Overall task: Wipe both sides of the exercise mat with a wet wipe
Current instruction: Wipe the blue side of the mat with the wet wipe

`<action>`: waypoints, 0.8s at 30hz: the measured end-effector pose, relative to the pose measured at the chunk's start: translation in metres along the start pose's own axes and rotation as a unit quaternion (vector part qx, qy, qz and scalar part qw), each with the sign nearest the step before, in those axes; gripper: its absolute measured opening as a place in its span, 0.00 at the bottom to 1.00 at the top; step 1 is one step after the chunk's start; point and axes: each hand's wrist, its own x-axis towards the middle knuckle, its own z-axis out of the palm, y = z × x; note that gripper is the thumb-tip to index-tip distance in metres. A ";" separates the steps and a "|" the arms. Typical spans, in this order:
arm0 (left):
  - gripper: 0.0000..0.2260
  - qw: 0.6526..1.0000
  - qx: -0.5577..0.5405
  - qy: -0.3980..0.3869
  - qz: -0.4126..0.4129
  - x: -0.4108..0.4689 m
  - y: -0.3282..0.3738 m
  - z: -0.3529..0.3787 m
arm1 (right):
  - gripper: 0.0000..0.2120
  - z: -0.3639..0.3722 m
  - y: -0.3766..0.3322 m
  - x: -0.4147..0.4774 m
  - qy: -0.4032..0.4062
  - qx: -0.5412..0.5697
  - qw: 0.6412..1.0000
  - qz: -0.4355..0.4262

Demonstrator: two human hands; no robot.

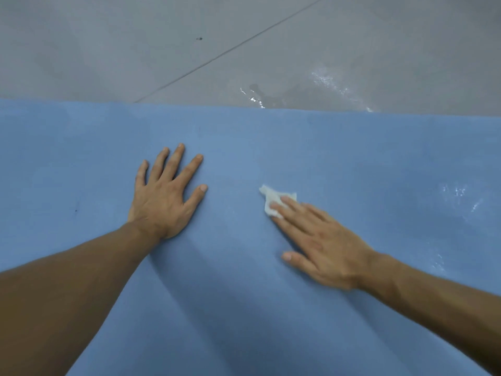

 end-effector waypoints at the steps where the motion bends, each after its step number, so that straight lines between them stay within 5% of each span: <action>1: 0.30 1.000 -0.002 -0.001 -0.001 0.000 0.001 -0.001 | 0.34 0.005 -0.010 -0.014 -0.002 -0.009 1.000 -0.013; 7: 0.28 0.999 -0.014 -0.030 -0.010 0.000 0.006 -0.005 | 0.35 0.011 -0.019 -0.051 -0.009 -0.041 0.999 -0.033; 13: 0.26 0.997 -0.027 -0.050 -0.045 -0.012 0.047 -0.003 | 0.42 -0.018 0.061 -0.018 0.003 -0.059 0.980 0.192; 16: 0.26 0.998 -0.037 -0.041 -0.022 -0.027 0.075 0.004 | 0.46 -0.027 0.072 -0.010 -0.010 -0.052 0.972 0.228; 24: 0.30 0.998 -0.031 -0.026 0.054 -0.063 0.138 0.019 | 0.38 0.004 -0.021 -0.060 0.018 0.012 0.996 0.087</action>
